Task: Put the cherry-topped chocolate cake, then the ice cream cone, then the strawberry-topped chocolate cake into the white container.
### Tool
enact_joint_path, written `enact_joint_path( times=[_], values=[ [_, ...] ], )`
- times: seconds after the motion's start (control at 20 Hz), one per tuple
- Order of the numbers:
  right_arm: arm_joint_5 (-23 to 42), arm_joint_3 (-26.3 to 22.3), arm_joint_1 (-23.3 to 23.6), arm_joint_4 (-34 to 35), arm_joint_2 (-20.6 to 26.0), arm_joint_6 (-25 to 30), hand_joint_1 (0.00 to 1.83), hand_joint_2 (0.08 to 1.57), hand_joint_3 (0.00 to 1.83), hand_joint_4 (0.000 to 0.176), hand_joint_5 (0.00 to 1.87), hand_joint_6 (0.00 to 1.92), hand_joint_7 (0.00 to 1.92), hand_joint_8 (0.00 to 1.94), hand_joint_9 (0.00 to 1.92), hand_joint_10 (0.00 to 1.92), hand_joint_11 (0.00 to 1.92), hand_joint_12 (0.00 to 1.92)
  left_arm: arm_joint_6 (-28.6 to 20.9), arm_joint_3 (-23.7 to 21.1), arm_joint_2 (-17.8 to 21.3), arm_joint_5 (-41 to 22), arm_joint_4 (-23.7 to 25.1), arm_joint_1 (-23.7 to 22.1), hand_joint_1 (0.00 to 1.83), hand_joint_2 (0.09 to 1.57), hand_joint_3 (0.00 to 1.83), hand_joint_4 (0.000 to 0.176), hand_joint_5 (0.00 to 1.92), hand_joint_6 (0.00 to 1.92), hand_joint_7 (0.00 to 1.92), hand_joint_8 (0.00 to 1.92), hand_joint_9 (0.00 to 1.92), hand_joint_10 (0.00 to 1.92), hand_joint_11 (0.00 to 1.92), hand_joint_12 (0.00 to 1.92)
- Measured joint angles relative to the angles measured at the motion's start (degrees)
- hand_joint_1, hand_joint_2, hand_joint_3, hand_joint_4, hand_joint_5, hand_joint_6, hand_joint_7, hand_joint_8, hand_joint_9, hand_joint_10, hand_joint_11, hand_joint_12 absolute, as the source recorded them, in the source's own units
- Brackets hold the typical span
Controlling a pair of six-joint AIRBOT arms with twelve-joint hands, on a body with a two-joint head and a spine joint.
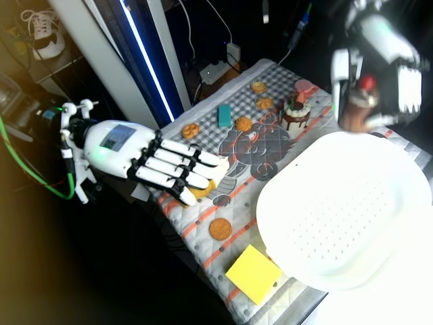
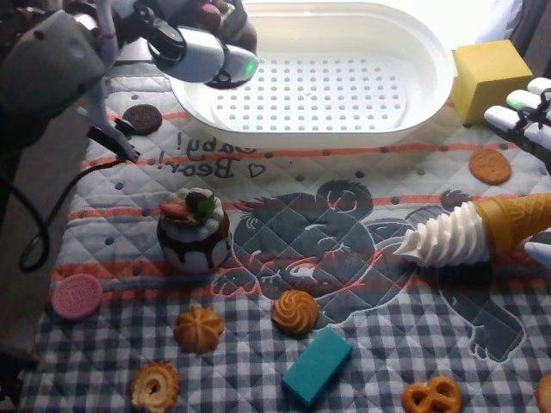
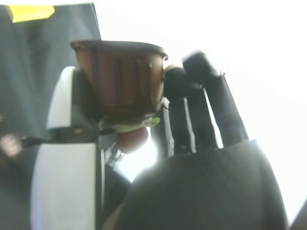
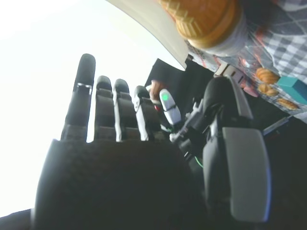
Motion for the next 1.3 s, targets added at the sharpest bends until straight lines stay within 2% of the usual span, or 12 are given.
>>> enact_joint_path(
  times=[0.25, 0.3, 0.35, 0.5, 0.55, 0.6, 0.7, 0.8, 0.95, 1.05, 1.1, 1.3],
  values=[
    [0.04, 0.37, -0.31, -0.09, -0.2, 0.72, 0.42, 1.22, 0.0, 0.025, 0.0, 0.0, 0.0, 0.0, 0.0, 0.0, 0.0, 0.6, 6.03, 6.86, -5.38, 3.56, -9.03, 0.79, 0.9, 1.37, 0.0, 0.0, 0.53, 1.64, 0.33, 1.25, 0.14, 1.5, 0.18, 1.92],
    [0.07, 0.37, -0.31, -0.11, -0.17, 0.9, 0.43, 1.22, 0.0, 0.024, 0.0, 0.0, 0.0, 0.0, 0.0, 0.0, 0.0, 0.62, 6.19, 7.32, -6.05, 3.82, -9.75, 1.14, 0.75, 1.4, 0.0, 0.093, 0.48, 1.72, 0.18, 1.04, 0.03, 1.27, 0.04, 1.92],
    [0.07, 0.42, -0.31, -0.02, -0.17, 1.05, 0.43, 1.23, 0.0, 0.013, 0.0, 0.0, 0.0, 0.0, 0.0, 0.0, 0.0, 0.62, 6.19, 8.11, -6.78, 4.83, -10.49, 1.42, 0.82, 1.32, 0.0, 0.0, 0.36, 1.12, 0.2, 0.81, 0.01, 1.11, 0.01, 1.78],
    [0.15, 0.46, -0.44, -0.17, -0.17, 1.11, 0.44, 1.23, 0.0, 0.007, 0.0, 0.0, 0.0, 0.0, 0.0, 0.0, 0.0, 0.62, 5.99, 11.17, -8.94, 6.23, -12.2, 1.9, 1.15, 1.14, 0.0, 0.0, 0.45, 0.33, 0.43, 1.9, 0.66, 1.91, 0.75, 1.92],
    [0.13, 0.48, -0.44, -0.13, -0.17, 1.11, 0.45, 1.23, 0.0, 0.014, 0.0, 0.0, 0.0, 0.0, 0.0, 0.0, 0.0, 0.7, 6.23, 11.67, -9.18, 6.23, -12.28, 1.95, 1.01, 1.11, 0.0, 0.0, 0.29, 0.24, 0.2, 1.01, 0.22, 1.2, 0.15, 1.77],
    [0.13, 0.48, -0.44, -0.11, -0.17, 1.16, 0.45, 1.23, 0.0, 0.014, 0.0, 0.0, 0.0, 0.0, 0.0, 0.0, 0.0, 0.7, 6.23, 11.78, -9.2, 6.32, -12.79, 2.08, 1.01, 1.11, 0.0, 0.0, 0.29, 0.24, 0.2, 1.01, 0.22, 1.2, 0.15, 1.77],
    [0.33, 0.52, -0.63, -0.37, -0.17, 1.6, 0.48, 1.23, 0.0, 0.001, 0.0, 0.0, 0.0, 0.0, 0.0, 0.0, 0.0, 0.79, 6.16, 9.99, -8.39, 6.34, -12.13, 2.23, 0.67, 1.05, 0.0, 0.115, 0.01, 0.0, 0.0, 0.0, 0.0, 0.01, 0.0, 0.79],
    [0.15, 0.52, -0.63, -0.35, -0.2, 1.81, 0.48, 1.22, 0.0, 0.011, 0.0, 0.0, 0.0, 0.0, 0.0, 0.0, 0.0, 0.75, 5.97, 8.48, -7.37, 5.49, -11.1, 2.23, 0.54, 1.04, 0.0, 0.158, 0.0, 0.0, 0.0, 0.0, 0.0, 0.0, 0.0, 0.76],
    [0.2, 0.52, -0.63, -0.11, -0.17, 2.03, 0.45, 1.21, 0.0, 0.051, 0.0, 0.0, 0.0, 0.0, 0.0, 0.0, 0.0, 0.74, -4.35, 3.48, -3.3, 3.52, -1.79, 2.34, 0.35, 0.89, 0.0, 0.122, 0.0, 0.0, 0.0, 0.0, 0.0, 0.0, 0.0, 0.23],
    [0.24, 0.5, -0.63, -0.35, -0.24, 2.21, 0.5, 1.21, 0.0, 0.027, 0.0, 0.0, 0.0, 0.0, 0.0, 0.0, 0.0, 0.54, -11.32, -0.04, 0.26, 0.9, 4.17, 2.51, 0.61, 1.04, 0.0, 0.07, 0.0, 0.0, 0.0, 0.0, 0.0, 0.0, 0.0, 0.91],
    [0.28, 0.39, -0.68, -0.31, -0.22, 2.49, 0.48, 1.21, 0.0, 0.028, 0.0, 0.0, 0.0, 0.0, 0.0, 0.0, 0.0, 0.42, -13.35, -2.64, 2.75, -1.18, 6.97, 2.93, 0.54, 0.97, 0.0, 0.155, 0.0, 0.0, 0.0, 0.0, 0.0, 0.0, 0.0, 0.24],
    [0.39, 0.33, -0.68, -0.7, 0.09, 3.74, 0.5, 1.2, 0.0, 0.04, 0.0, 0.0, 0.0, 0.0, 0.0, 0.0, 0.0, 0.03, -19.32, -12.96, 11.04, -10.14, 15.37, 5.42, 0.64, 1.02, 0.02, 0.176, 0.0, 0.0, 0.0, 0.0, 0.0, 0.0, 0.0, 0.0]
  ],
)
